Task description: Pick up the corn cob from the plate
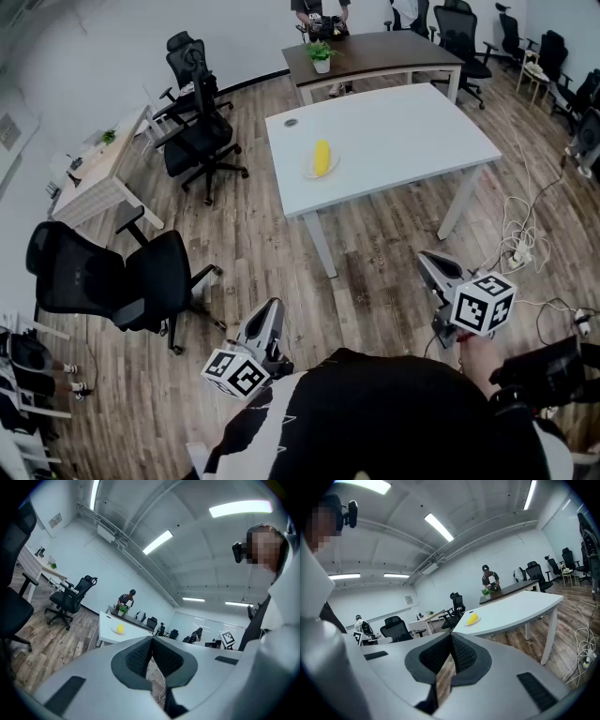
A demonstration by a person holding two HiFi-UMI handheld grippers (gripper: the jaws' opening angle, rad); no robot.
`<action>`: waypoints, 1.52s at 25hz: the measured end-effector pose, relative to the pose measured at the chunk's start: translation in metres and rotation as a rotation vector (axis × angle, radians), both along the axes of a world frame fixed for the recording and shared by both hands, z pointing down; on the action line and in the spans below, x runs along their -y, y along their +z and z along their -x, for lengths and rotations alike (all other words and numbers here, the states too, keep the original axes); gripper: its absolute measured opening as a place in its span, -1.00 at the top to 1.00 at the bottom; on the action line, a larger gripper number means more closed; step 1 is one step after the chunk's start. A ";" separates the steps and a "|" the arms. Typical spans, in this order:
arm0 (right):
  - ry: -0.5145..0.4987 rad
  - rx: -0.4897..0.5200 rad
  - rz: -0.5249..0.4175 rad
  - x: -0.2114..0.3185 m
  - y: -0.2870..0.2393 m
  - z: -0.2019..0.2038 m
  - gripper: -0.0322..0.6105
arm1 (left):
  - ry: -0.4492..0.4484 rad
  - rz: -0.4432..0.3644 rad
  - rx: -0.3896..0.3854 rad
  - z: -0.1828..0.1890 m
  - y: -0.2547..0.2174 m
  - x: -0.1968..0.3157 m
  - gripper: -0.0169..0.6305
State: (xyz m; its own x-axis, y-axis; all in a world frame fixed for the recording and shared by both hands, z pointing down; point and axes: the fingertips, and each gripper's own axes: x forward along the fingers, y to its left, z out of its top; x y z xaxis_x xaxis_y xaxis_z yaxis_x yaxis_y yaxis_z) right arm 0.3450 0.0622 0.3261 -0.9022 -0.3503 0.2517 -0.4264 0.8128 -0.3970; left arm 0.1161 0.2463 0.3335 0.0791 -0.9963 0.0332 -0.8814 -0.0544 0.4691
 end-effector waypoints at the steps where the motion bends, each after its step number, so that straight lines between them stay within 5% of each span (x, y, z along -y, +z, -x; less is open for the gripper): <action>1: 0.008 -0.004 0.007 0.000 -0.001 0.000 0.85 | -0.001 -0.001 -0.003 -0.001 0.000 0.001 0.91; 22: 0.045 -0.037 0.087 0.022 0.025 0.010 0.85 | 0.020 -0.001 -0.026 0.015 0.001 0.032 0.91; 30: 0.166 -0.046 0.112 0.053 0.037 0.025 0.85 | 0.132 0.002 -0.041 0.058 0.005 0.086 0.91; 38: 0.299 -0.026 0.135 0.086 0.025 0.089 0.85 | 0.248 0.000 -0.035 0.135 -0.004 0.154 0.91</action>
